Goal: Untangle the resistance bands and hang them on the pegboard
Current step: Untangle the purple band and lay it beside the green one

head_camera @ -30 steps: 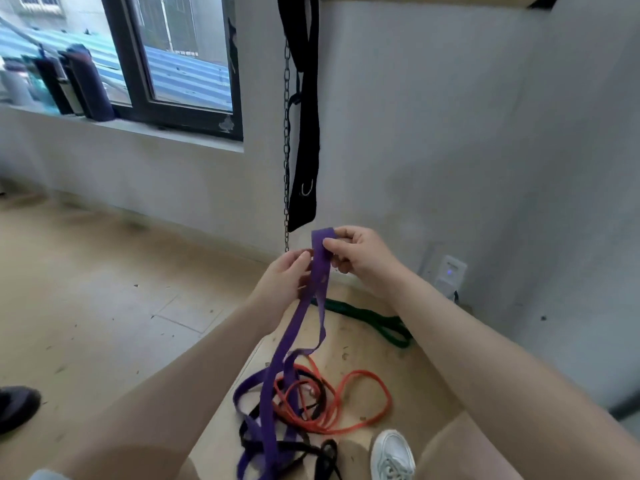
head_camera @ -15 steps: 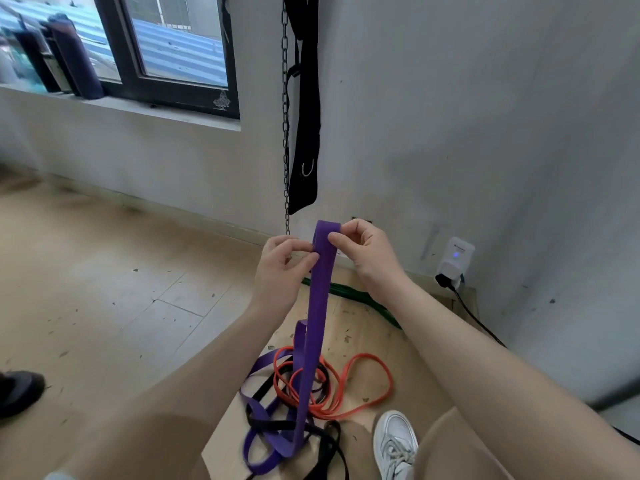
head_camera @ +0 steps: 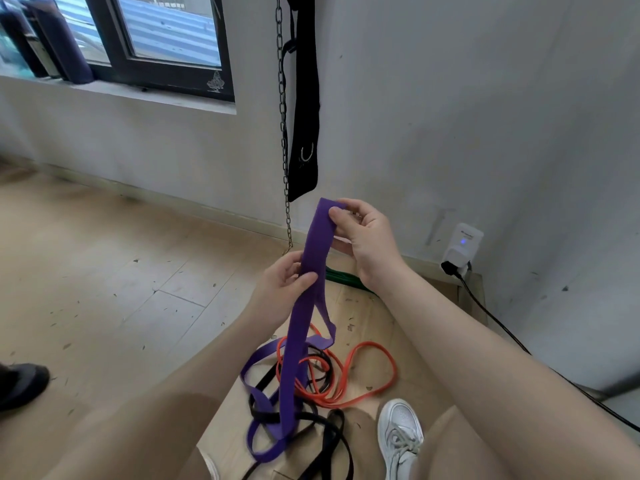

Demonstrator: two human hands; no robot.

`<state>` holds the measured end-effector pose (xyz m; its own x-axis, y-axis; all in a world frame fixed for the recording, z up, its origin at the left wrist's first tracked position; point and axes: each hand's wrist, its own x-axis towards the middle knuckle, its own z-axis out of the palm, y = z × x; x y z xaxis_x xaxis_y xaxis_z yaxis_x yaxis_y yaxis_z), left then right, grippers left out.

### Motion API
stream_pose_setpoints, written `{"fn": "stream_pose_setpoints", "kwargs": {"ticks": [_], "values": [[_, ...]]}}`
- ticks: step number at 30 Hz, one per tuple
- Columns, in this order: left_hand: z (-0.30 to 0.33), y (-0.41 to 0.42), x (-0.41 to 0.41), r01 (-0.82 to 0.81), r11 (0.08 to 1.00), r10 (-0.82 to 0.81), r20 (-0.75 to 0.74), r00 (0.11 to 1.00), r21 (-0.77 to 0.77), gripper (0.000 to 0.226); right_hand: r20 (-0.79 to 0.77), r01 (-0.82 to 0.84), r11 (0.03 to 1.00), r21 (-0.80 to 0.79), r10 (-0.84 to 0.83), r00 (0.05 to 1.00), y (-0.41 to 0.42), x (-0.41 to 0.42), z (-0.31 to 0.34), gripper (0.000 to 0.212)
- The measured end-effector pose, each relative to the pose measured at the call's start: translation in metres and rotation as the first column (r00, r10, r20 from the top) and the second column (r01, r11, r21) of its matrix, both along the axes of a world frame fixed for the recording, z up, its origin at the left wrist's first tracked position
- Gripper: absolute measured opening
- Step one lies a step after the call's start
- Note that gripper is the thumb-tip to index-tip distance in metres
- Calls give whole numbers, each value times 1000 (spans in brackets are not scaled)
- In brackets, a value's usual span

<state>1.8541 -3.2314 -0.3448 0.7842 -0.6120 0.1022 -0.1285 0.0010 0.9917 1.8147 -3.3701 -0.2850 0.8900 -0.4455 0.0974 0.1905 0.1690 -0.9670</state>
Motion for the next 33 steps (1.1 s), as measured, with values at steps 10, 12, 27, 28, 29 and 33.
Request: {"fn": "stream_pose_setpoints", "kwargs": {"ticks": [10, 12, 27, 28, 29, 33], "values": [[-25, 5, 25, -61, 998, 55, -194, 980, -27, 27, -528, -474, 845, -247, 293, 797, -21, -3, -155, 61], [-31, 6, 33, -43, 999, 40, -216, 976, -12, 28, -634, -584, 753, -302, 299, 713, -23, 2, -182, 52], [-68, 2, 39, -141, 909, 124, 68, 990, 393, 52, -421, -387, 908, -163, 291, 859, -24, 8, -100, 36], [-62, -1, 31, -79, 944, 71, 38, 997, 319, 46, -409, -388, 904, -182, 289, 866, -21, 4, -93, 40], [-55, -3, 24, -37, 970, 42, -18, 999, 241, 41, -392, -364, 908, -210, 263, 881, -18, 0, -84, 42], [-33, 4, 8, -52, 993, 55, -29, 998, 107, 34, -326, -263, 886, -382, 137, 935, -10, -13, -47, 36]]}}
